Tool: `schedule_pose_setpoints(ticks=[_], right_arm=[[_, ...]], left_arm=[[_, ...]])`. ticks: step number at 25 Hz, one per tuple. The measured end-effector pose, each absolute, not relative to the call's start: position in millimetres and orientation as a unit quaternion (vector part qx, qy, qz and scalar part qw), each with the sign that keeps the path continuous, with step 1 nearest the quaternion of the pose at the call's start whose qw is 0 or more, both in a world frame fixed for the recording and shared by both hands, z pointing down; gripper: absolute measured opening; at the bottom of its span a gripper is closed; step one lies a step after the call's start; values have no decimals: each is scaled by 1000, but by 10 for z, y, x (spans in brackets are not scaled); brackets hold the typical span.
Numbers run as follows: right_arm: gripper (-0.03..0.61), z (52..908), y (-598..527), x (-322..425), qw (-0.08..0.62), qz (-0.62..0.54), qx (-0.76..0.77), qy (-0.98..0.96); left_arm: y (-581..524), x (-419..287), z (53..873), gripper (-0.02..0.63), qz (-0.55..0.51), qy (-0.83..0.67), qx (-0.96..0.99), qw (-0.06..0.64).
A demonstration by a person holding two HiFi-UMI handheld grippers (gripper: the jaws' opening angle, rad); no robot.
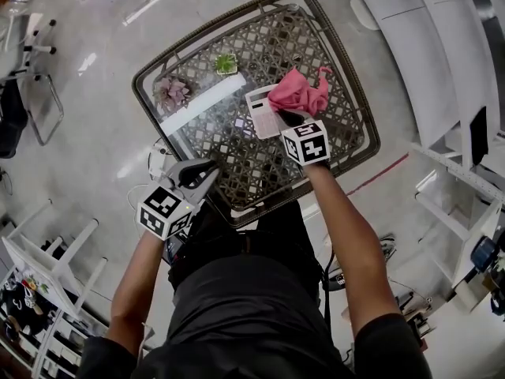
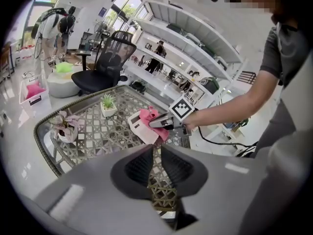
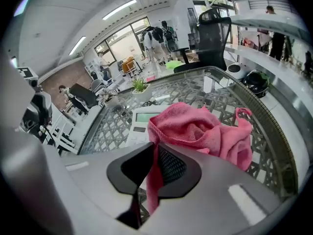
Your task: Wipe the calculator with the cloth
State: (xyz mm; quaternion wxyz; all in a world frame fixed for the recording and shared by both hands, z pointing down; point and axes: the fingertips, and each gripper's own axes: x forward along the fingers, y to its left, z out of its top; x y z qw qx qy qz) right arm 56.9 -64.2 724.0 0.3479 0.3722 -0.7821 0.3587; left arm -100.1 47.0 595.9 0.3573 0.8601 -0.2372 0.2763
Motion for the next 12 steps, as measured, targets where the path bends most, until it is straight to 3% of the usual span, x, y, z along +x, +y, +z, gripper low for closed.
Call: schedule_pose_setpoints(ticks=[12], right_arm=[[29, 7247, -700, 823, 370, 350, 426, -748]], left_arm=[[381, -1066, 5882, 61, 277, -246, 860, 350]])
